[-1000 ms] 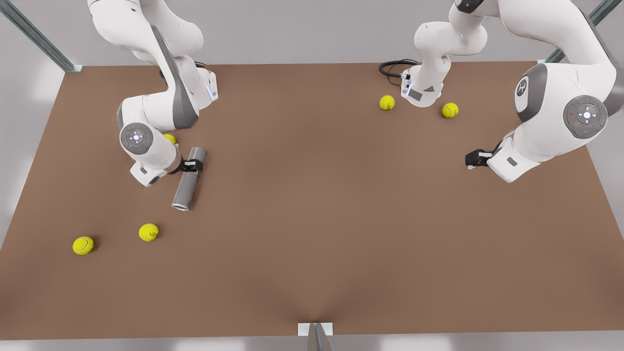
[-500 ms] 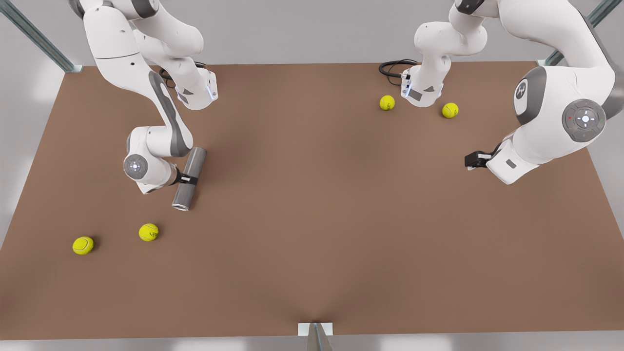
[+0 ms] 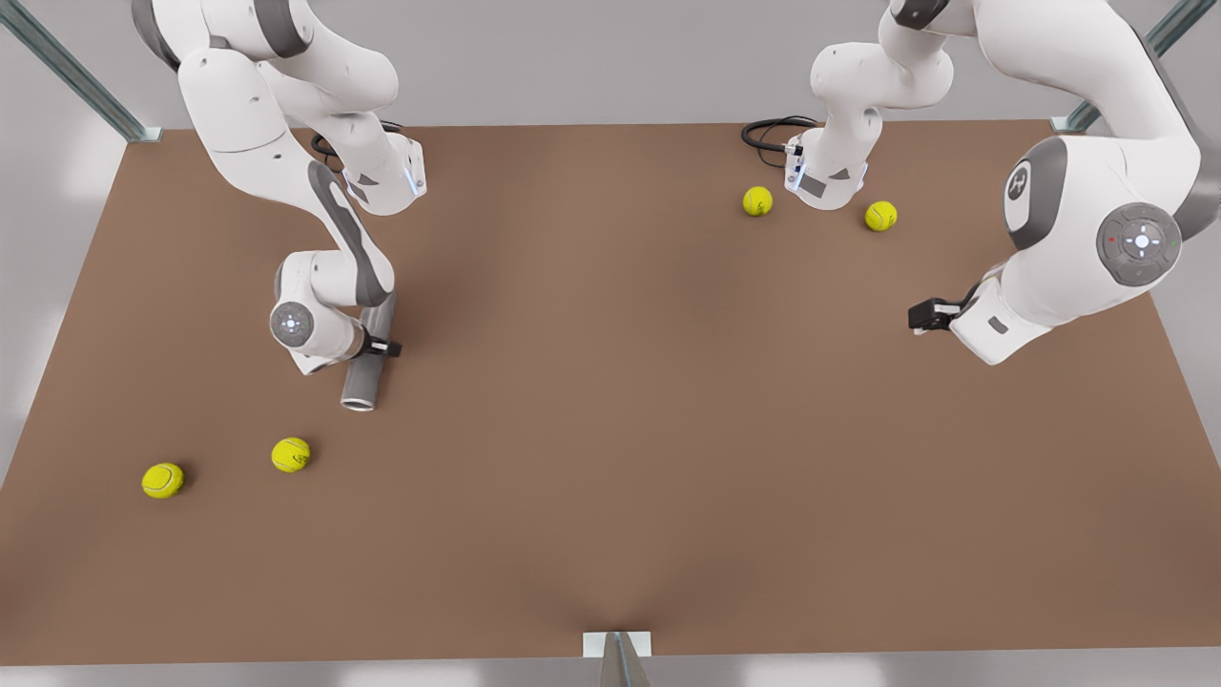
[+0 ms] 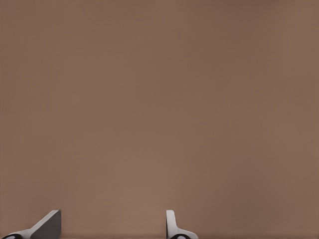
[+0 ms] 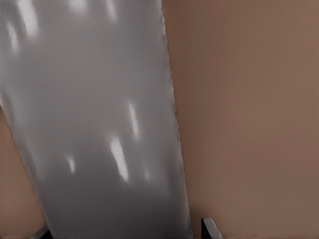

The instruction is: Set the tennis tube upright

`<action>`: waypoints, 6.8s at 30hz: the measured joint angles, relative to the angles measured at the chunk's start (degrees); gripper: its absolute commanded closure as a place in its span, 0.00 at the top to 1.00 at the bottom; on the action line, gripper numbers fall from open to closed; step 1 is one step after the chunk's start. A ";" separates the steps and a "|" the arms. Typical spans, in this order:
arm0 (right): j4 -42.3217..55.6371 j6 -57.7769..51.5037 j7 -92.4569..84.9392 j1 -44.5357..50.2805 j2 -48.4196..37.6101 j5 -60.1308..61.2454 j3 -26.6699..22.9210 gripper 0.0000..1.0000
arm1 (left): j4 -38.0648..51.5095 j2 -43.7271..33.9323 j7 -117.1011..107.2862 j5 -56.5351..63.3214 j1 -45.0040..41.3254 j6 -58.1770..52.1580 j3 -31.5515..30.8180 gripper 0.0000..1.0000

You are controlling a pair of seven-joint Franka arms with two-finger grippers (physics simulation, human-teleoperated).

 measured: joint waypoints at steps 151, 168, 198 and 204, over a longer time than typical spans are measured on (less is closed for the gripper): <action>61.71 -58.10 -7.21 -6.67 -2.19 -14.94 6.59 1.00 | -17.84 37.53 46.58 -81.67 -0.28 24.52 -4.29 0.37; 62.03 -58.10 -7.26 -6.52 -2.19 -14.94 6.59 1.00 | -17.75 36.58 44.93 -81.22 -0.19 21.56 -4.13 0.21; 62.10 -58.01 -7.30 -6.34 -2.19 -15.03 6.59 1.00 | -14.97 25.06 36.36 -65.81 0.78 18.21 1.58 0.21; 62.23 -58.01 -7.41 -6.32 -2.19 -14.98 6.68 1.00 | -14.41 19.85 33.83 -58.39 1.96 18.12 3.18 0.21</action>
